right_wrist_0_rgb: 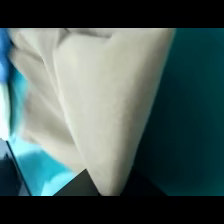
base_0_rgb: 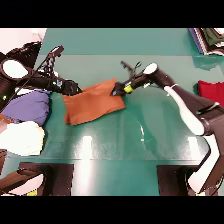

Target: Fold the shirts.

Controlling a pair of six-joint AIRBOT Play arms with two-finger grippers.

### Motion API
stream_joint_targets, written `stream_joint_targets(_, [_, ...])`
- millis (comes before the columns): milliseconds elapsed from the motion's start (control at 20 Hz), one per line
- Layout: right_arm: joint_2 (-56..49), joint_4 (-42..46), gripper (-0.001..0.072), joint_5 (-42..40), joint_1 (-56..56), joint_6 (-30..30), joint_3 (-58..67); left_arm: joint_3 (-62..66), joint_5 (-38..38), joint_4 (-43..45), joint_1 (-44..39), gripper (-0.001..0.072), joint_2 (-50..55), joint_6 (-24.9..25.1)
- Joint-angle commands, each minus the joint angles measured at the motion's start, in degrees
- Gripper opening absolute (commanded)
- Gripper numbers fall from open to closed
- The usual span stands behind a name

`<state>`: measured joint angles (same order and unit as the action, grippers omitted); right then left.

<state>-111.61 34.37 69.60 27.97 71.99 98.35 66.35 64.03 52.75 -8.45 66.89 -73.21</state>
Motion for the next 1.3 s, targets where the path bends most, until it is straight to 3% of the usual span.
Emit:
stream_joint_targets(0, [6.05,7.28,0.0017,0.9,-8.48,0.98,1.18,0.07,-0.13,-3.21,-0.04,0.0023,-0.04,-0.37])
stream_joint_targets(200, [13.94,16.83,0.0017,1.07,-25.46,4.13,1.18,0.07,-2.6,-5.9,-0.37,0.0022,-0.04,-0.5])
stream_joint_targets(600, [17.35,16.26,0.0017,0.55,-56.26,4.72,1.18,0.02,-14.58,-5.62,-10.6,0.0023,0.02,-0.35])
stream_joint_targets(950, [17.35,8.87,0.0016,-3.02,-62.99,4.37,4.17,0.0,-16.5,-5.6,-12.5,0.0023,0.02,-0.35])
stream_joint_targets(1250, [17.38,9.86,0.0016,5.46,-63.04,4.48,17.14,0.0,-16.48,-5.6,-12.5,0.0023,0.02,-0.31])
